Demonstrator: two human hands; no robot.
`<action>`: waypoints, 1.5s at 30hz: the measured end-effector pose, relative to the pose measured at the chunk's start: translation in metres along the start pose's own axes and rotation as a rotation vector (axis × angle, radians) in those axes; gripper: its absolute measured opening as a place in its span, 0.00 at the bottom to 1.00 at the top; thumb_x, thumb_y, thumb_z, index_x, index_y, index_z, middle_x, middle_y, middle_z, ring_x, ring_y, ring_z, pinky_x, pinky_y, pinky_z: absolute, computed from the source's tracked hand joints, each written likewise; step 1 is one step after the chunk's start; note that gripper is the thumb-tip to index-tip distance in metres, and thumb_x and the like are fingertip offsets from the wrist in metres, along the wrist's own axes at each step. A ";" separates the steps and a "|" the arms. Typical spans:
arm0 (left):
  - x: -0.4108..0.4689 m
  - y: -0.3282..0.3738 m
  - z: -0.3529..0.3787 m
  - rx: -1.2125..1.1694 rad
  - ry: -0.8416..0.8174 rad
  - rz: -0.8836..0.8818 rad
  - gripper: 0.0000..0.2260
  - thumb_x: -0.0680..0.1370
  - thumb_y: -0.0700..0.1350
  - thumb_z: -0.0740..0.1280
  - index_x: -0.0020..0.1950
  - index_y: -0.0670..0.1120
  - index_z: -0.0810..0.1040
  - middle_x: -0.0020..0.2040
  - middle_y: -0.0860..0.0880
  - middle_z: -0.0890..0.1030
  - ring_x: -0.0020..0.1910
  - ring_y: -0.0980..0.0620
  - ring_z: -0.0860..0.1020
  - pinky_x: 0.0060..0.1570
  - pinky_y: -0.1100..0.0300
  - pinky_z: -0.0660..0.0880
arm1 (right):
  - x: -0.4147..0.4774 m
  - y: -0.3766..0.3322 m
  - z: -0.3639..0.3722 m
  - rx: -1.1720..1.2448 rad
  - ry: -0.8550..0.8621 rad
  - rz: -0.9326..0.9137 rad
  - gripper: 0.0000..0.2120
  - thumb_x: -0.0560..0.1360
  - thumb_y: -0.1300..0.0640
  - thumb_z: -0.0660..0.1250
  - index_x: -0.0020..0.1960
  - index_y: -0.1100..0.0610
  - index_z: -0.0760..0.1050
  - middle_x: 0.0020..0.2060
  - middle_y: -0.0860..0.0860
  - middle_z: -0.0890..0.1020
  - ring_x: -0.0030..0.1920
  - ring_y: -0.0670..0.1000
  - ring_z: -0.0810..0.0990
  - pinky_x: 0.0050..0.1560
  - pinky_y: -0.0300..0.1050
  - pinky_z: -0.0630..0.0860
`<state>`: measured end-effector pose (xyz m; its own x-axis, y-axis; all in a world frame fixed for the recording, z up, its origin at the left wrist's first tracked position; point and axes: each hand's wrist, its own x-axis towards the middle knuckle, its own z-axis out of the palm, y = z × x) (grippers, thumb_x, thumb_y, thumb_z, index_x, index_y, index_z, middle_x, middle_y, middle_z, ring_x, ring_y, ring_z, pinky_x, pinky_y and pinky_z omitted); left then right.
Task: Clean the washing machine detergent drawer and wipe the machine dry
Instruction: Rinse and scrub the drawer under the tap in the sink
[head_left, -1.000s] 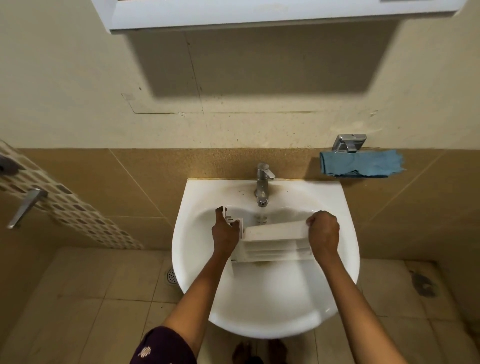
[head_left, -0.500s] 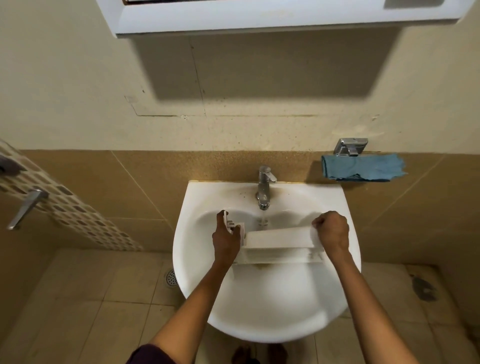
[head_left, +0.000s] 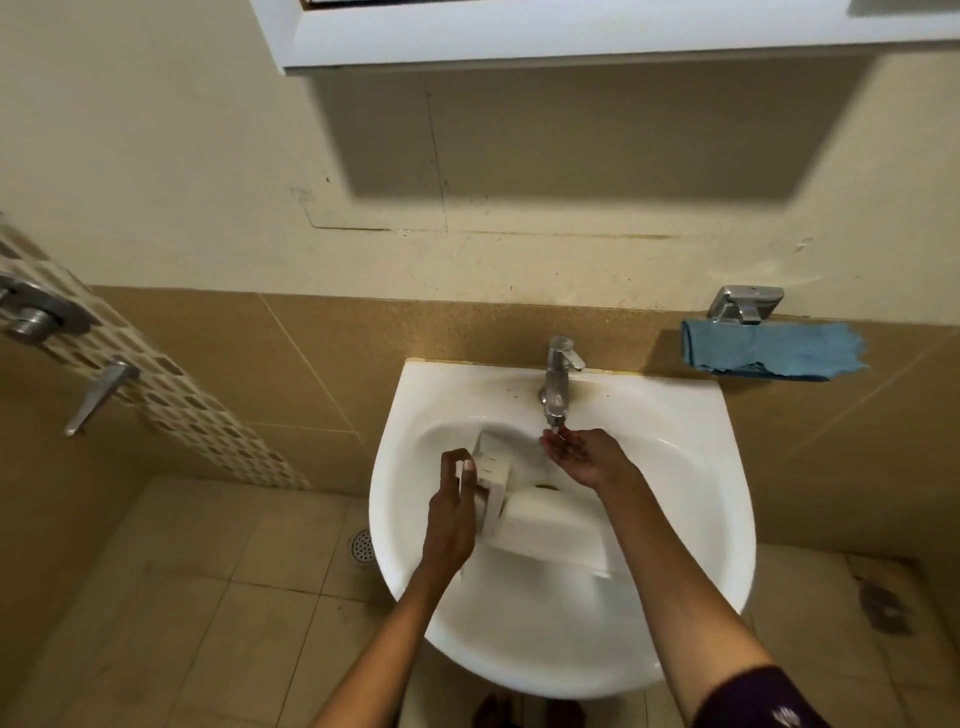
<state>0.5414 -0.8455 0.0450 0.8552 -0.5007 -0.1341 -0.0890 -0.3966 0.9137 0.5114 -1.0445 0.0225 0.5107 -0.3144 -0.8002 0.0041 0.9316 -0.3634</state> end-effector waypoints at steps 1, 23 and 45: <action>0.002 0.000 -0.002 -0.011 -0.031 -0.030 0.12 0.82 0.52 0.46 0.56 0.49 0.65 0.35 0.52 0.73 0.32 0.60 0.72 0.34 0.64 0.68 | 0.004 0.003 0.005 0.037 0.021 0.007 0.15 0.79 0.70 0.46 0.41 0.68 0.70 0.38 0.61 0.73 0.39 0.56 0.73 0.53 0.47 0.74; 0.038 -0.020 0.000 0.158 -0.310 -0.631 0.23 0.82 0.52 0.46 0.66 0.41 0.71 0.60 0.40 0.77 0.57 0.42 0.76 0.53 0.53 0.74 | -0.038 0.056 0.026 -0.835 -0.308 0.090 0.16 0.77 0.70 0.52 0.39 0.64 0.76 0.32 0.58 0.81 0.33 0.54 0.80 0.37 0.43 0.78; 0.025 -0.025 0.016 0.265 -0.182 -0.470 0.29 0.82 0.56 0.43 0.56 0.38 0.77 0.55 0.37 0.79 0.54 0.42 0.77 0.58 0.52 0.71 | 0.006 0.066 -0.006 -1.389 -0.193 -0.501 0.13 0.68 0.54 0.74 0.36 0.52 0.69 0.31 0.46 0.76 0.33 0.45 0.74 0.36 0.38 0.69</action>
<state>0.5570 -0.8602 0.0131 0.7341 -0.3394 -0.5882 0.1343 -0.7765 0.6157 0.5094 -0.9864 -0.0094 0.8074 -0.4099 -0.4244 -0.5369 -0.2119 -0.8166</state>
